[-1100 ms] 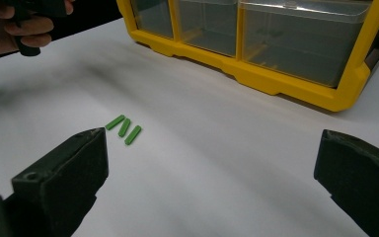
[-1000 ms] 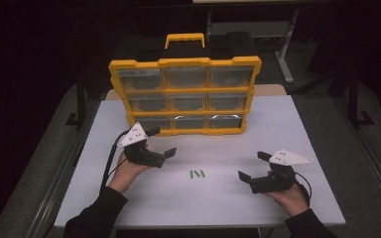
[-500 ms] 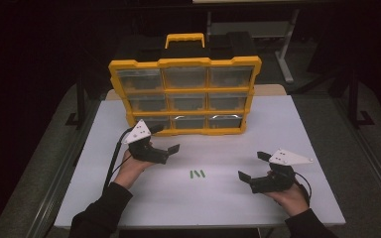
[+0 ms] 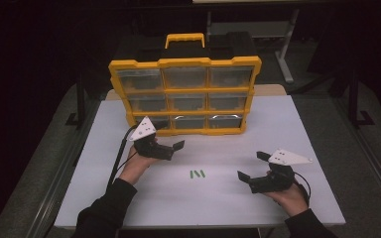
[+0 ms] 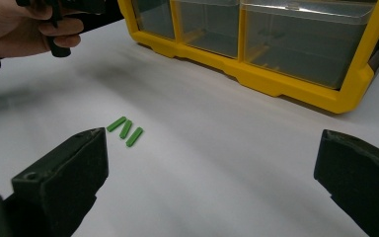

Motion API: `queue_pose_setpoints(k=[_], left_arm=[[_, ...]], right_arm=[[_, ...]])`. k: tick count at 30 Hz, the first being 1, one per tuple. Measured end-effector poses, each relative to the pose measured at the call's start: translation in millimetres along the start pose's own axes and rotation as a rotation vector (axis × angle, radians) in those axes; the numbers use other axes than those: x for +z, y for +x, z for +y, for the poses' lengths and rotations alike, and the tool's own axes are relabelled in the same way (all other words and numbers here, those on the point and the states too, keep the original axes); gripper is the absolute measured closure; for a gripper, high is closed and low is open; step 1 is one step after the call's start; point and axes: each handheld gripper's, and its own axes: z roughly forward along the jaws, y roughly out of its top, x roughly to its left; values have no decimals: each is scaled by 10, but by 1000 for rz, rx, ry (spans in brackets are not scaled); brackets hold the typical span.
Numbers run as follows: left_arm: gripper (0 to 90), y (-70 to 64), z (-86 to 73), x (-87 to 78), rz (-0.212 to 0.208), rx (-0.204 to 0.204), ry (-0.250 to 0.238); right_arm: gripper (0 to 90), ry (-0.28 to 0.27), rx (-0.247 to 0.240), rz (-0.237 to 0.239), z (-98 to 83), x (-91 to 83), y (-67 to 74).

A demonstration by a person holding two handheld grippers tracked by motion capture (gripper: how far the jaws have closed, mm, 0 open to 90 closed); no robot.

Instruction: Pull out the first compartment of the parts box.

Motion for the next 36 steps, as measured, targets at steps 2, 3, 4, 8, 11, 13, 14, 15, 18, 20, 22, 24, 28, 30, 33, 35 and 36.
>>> queue_pose_setpoints(k=[2, 3, 4, 8, 11, 13, 14, 15, 18, 20, 22, 24, 28, 30, 33, 35, 36], left_arm=[[18, 9, -10, 8, 1, -1, 5], [18, 8, -18, 15, -3, -3, 7], [17, 7, -28, 24, -4, 1, 12], [17, -9, -52, 54, -11, 15, 25], [17, -28, -50, 64, -10, 22, 24], [17, -29, -46, 58, -9, 40, 30], [17, -33, -43, 57, -4, 44, 30], [17, -37, -38, 56, -1, 54, 30], [17, -43, -32, 55, 8, 77, 32], [17, -47, -35, 58, 12, 85, 36], [17, -48, -40, 61, 25, 104, 46], [17, -46, -38, 58, 28, 116, 52], [17, -49, -25, 49, 34, 126, 50], [17, -46, -23, 50, 39, 134, 49], [18, -45, -19, 50, 46, 152, 50], [17, -46, -16, 49, 52, 166, 54], [18, -47, -15, 48, 53, 169, 55]], right_arm=[[0, -1, 0, 0, 1, 5, -4], [0, 1, 2, 1, 0, 6, -3], [0, 3, 5, 2, 0, 7, 1], [0, 4, -3, 4, 1, 6, 3], [0, 2, -4, 7, 7, 9, 9], [0, 3, -3, 8, 10, 10, 16], [0, 3, -2, 8, 9, 10, 19], [0, 4, -3, 10, 8, 11, 20], [0, 4, -2, 9, 11, 17, 17], [0, 4, -4, 9, 10, 17, 13], [0, 3, -6, 8, 9, 17, 9], [0, 6, -6, 8, 8, 20, 8], [0, 7, -8, 9, 8, 20, 9], [0, 6, -7, 9, 9, 20, 10], [0, 6, -7, 9, 8, 20, 8], [0, 4, -8, 11, 8, 18, 7], [0, 3, -8, 11, 8, 16, 7]])
